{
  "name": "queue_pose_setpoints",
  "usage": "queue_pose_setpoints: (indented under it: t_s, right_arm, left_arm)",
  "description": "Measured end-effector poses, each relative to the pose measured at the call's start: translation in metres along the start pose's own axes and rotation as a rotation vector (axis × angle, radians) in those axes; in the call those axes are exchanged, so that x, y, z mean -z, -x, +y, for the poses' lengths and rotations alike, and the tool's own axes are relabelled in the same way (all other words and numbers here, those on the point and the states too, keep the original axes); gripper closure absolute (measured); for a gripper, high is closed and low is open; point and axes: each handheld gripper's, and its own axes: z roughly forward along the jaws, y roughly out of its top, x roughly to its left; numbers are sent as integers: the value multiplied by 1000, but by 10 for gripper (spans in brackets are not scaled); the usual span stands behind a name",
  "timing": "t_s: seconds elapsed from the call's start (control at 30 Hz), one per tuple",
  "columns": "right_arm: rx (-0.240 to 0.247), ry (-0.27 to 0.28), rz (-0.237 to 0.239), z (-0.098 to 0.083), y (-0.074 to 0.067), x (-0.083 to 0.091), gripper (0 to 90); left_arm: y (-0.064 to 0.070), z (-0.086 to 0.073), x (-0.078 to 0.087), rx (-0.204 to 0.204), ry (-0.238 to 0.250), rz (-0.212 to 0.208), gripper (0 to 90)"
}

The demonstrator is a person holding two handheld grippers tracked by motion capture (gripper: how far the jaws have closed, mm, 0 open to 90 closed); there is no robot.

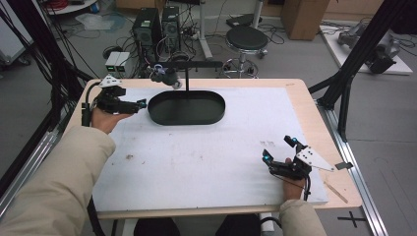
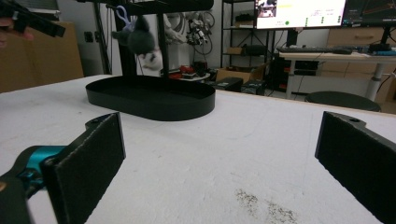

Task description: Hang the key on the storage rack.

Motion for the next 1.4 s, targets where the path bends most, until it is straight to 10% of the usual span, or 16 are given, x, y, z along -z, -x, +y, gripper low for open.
queue_pose_setpoints:
  t_s: [0.73, 1.27, 1.4]
  right_arm:
    - [1, -2, -2, 0, -1, 0, 7]
    - [6, 0, -1, 0, -1, 0, 7]
    - [8, 1, -2, 0, -1, -1, 7]
  left_arm:
    - [21, -87, 87, -53, 272, -143, 17]
    - [43, -160, 100, -47, 361, -97, 17]
    - [48, -166, 107, -59, 459, -41, 17]
